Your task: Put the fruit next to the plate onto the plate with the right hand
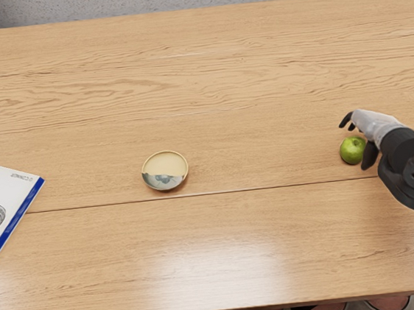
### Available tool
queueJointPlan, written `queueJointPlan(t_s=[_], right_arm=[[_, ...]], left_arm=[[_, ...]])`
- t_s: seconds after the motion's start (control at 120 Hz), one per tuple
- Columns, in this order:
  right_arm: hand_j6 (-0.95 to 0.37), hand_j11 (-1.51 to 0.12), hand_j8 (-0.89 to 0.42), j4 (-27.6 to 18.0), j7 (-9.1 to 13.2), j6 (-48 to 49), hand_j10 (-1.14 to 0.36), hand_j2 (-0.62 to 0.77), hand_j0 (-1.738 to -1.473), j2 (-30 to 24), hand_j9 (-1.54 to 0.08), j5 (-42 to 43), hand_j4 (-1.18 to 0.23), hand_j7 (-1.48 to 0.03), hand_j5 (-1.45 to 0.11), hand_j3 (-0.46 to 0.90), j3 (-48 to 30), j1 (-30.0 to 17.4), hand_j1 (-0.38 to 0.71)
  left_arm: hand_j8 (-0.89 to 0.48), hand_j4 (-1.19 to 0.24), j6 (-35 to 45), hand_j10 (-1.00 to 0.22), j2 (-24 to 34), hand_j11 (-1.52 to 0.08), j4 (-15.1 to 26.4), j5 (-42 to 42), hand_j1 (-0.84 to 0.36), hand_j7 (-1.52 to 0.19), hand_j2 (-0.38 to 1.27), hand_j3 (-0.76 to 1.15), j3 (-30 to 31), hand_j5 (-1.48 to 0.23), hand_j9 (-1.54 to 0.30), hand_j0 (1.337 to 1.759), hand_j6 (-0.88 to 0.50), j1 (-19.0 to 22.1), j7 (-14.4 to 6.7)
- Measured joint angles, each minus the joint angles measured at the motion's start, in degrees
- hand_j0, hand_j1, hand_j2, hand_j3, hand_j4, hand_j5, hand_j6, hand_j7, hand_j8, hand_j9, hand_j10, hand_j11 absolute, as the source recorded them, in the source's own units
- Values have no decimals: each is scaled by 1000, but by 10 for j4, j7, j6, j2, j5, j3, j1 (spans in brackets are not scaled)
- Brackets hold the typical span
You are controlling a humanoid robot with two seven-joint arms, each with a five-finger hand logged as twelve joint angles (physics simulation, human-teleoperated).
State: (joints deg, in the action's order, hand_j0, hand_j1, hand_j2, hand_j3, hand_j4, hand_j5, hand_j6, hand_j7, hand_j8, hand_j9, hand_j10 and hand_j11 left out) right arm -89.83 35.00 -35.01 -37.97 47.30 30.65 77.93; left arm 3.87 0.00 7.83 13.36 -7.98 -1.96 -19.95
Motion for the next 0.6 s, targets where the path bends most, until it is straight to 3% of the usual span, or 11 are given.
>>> queueJointPlan(t_s=[0.6], right_arm=[[-400, -517, -400, 1, 0, 0, -399, -77, -1658, 8, -517, 1, -399, -517, -518, 0, -3, -4, 127]], left_arm=[[-20, -20, 0, -20, 0, -25, 0, 0, 326, -25, 4, 0, 0, -25, -25, 1658, -20, 3, 0]])
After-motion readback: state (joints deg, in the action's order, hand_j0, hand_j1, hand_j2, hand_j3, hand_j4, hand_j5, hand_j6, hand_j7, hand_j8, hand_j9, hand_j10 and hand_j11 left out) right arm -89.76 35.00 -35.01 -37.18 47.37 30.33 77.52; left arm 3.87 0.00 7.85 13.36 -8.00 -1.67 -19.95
